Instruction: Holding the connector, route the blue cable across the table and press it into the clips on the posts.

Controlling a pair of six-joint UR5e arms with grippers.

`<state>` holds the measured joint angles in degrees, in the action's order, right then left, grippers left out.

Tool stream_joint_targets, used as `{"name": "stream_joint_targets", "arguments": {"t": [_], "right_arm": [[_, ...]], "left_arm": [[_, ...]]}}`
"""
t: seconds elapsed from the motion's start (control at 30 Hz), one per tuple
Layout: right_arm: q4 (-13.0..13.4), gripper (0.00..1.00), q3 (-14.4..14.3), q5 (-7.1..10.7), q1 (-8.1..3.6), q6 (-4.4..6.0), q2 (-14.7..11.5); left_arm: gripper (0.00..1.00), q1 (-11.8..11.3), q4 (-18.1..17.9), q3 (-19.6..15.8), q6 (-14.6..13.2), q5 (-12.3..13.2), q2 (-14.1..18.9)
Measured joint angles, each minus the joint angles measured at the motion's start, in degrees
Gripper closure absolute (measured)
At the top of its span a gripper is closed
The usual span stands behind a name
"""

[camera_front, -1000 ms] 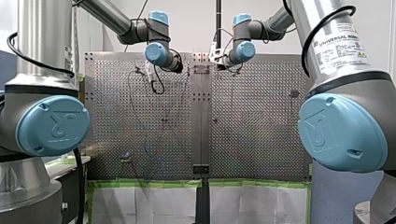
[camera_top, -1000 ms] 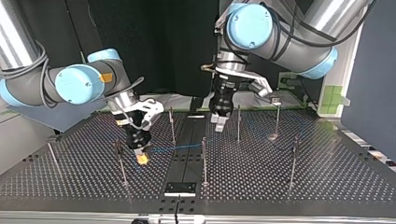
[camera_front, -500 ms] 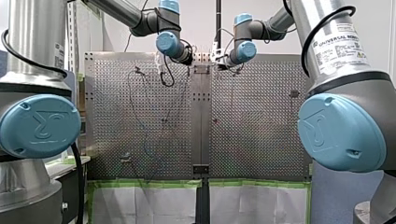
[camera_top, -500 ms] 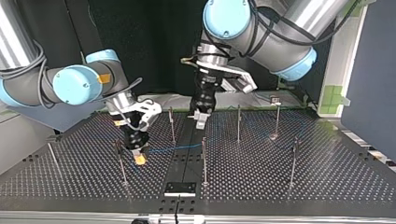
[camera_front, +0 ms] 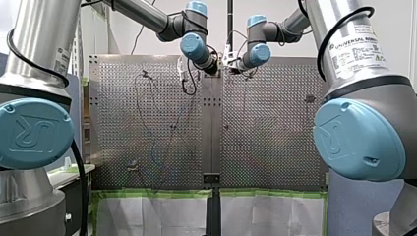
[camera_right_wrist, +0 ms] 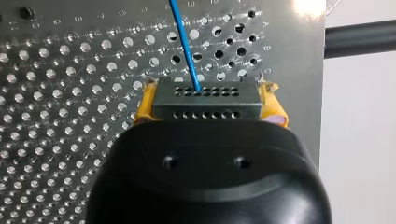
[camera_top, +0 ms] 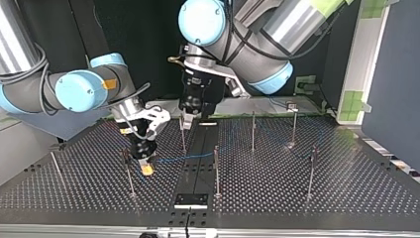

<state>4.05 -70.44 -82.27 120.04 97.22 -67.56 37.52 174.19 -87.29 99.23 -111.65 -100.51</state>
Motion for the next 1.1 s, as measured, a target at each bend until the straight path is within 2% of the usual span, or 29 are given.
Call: {"name": "stream_joint_targets", "arguments": {"t": [0.3, 0.47, 0.83, 1.1], "right_arm": [[0.0, 1.00, 0.0, 0.05, 0.02, 0.00, 0.0], [-0.1, 1.00, 0.0, 0.08, 0.12, 0.00, 0.0], [-0.1, 1.00, 0.0, 0.00, 0.09, 0.00, 0.0], [-0.1, 1.00, -0.1, 0.06, 0.02, 0.00, 0.0]], "left_arm": [[0.00, -1.3, 2.3, 4.1, 0.1, -1.1, -3.7], [0.00, -2.2, 1.6, 6.7, 0.1, -2.0, -5.6], [0.00, -2.7, 0.9, 12.7, -0.1, -1.6, -6.5], [0.00, -2.8, 2.3, 17.0, -0.6, -1.2, -10.3]]}}
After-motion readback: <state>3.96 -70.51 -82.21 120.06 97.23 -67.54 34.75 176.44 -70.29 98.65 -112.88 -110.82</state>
